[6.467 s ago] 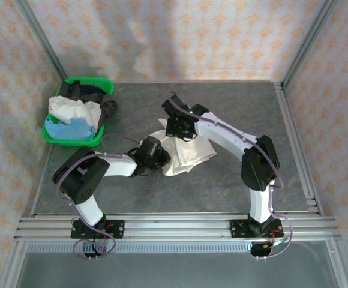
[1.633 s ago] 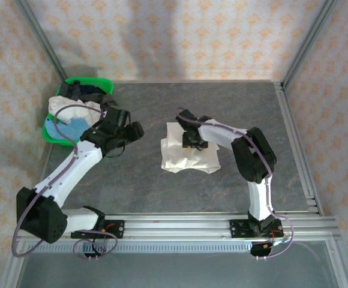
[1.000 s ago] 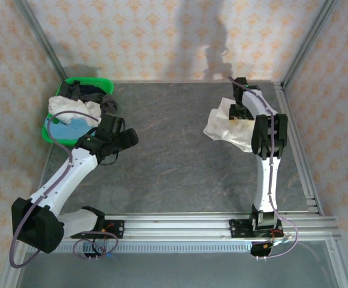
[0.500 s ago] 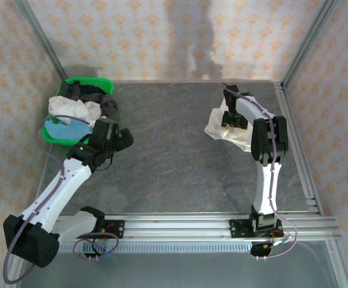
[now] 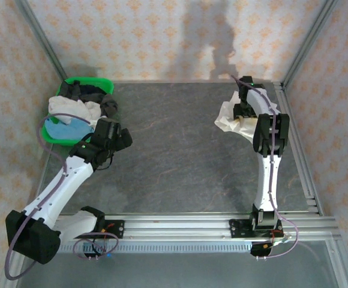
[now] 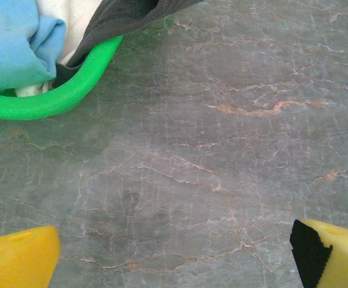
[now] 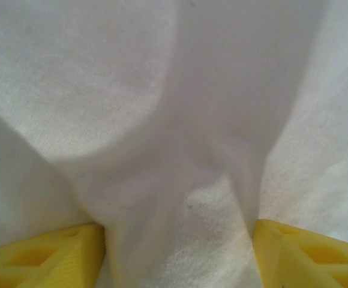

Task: Fold and stack the t-shirts

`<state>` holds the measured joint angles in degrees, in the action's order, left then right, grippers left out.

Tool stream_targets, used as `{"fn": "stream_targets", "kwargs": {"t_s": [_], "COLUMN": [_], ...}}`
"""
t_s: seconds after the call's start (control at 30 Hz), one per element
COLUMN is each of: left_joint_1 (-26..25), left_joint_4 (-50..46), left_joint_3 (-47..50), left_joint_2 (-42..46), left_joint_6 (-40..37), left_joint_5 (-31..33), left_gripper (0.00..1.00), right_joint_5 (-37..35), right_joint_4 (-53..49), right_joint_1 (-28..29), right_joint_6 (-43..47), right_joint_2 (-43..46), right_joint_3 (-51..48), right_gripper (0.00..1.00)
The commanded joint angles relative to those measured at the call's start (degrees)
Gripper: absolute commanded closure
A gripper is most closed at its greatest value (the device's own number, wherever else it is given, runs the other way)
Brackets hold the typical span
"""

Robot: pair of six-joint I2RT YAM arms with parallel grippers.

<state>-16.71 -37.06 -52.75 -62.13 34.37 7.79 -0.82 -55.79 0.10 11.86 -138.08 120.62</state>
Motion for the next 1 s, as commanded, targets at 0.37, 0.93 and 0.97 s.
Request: {"fn": "stream_targets", "kwargs": {"t_s": [0.37,0.93,0.97], "left_joint_1": [0.89,1.24,1.24], "left_joint_4": [-0.52,-1.84,-2.12], "left_joint_3": [-0.13,-0.73,-0.94], "left_joint_2": [1.04,0.62,0.76], "left_joint_6": [-0.71,-2.31,-2.36], "left_joint_5": [1.65,3.1,3.25], "left_gripper": [0.0,0.0,0.0], "right_joint_5": [6.99,3.55,3.27], "right_joint_4": [5.79,21.17,20.6], "right_joint_1": [-3.54,-10.72,-11.02], "right_joint_6": [-11.16,-37.68,-37.15], "right_joint_2": [15.85,19.29,18.15], "right_joint_3": [-15.71,-33.13,-31.61], "right_gripper": [0.28,0.28,0.29]}}
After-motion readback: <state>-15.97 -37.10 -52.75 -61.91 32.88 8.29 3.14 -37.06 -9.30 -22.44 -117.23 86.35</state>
